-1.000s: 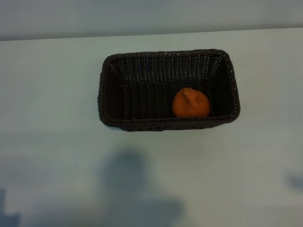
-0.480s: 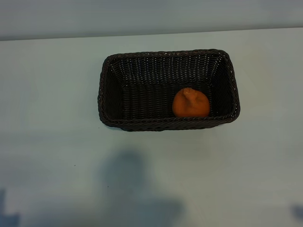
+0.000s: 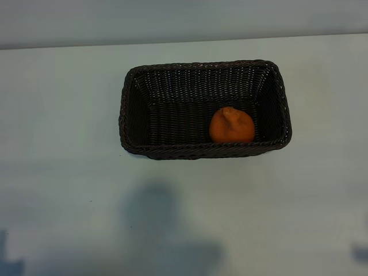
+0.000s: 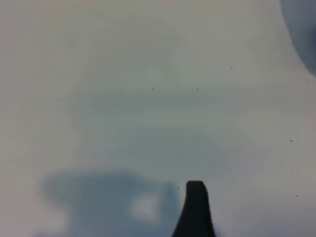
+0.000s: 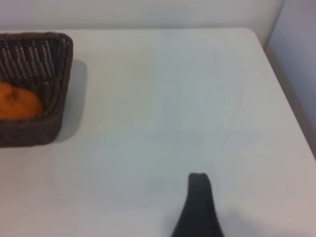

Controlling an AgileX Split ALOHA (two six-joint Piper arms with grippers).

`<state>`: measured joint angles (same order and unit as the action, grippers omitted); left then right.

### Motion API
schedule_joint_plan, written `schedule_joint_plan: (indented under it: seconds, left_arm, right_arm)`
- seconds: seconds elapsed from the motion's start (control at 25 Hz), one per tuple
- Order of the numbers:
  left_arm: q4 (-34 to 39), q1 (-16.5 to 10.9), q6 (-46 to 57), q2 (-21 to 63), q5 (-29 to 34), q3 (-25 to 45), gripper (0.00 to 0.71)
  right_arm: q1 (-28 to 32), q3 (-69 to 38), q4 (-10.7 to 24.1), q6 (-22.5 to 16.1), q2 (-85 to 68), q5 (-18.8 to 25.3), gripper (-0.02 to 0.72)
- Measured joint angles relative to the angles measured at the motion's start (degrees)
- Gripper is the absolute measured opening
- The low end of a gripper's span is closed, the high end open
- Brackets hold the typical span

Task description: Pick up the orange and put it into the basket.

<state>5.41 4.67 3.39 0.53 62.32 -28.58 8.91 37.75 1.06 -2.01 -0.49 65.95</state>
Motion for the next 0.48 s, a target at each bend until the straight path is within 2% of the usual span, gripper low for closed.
schedule_joint_plan:
  seconds: [0.24, 0.48]
  left_arm:
    - [0.05, 0.00, 0.00, 0.00, 0.00, 0.00, 0.592]
    - [0.10, 0.00, 0.00, 0.00, 0.00, 0.00, 0.592]
  right_arm:
    - [0.00, -4.95, -0.48, 0.13, 0.00, -0.03, 0.539]
    - [0.00, -8.40, -2.12, 4.61, 0.00, -1.62, 0.538]
